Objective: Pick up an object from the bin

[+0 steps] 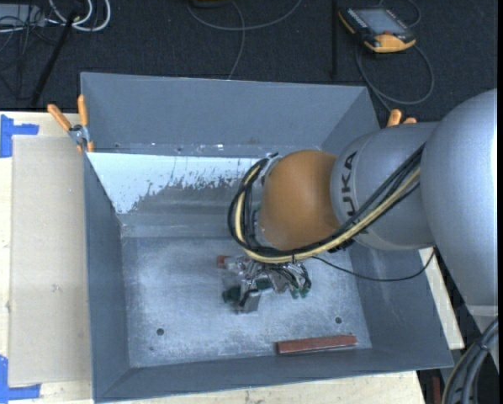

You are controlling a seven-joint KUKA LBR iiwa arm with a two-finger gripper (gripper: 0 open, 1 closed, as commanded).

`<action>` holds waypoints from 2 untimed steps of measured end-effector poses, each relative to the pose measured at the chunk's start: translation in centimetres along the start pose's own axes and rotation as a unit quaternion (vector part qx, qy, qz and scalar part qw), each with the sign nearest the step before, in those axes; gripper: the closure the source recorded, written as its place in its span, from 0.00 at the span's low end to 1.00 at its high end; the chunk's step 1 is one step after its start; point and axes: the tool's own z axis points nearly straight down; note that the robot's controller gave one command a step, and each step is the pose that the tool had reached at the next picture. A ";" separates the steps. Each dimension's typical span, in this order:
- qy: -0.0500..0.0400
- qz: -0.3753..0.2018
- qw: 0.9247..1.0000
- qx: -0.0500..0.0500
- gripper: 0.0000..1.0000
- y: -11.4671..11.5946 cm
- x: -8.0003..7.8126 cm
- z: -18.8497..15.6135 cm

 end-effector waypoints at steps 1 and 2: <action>0.000 0.001 1.000 0.000 0.00 -0.1 0.0 0.0; 0.000 0.001 1.000 0.000 1.00 -0.1 0.0 0.0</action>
Offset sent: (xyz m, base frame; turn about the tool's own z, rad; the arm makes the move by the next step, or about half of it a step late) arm 0.0000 0.0000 0.0000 0.0000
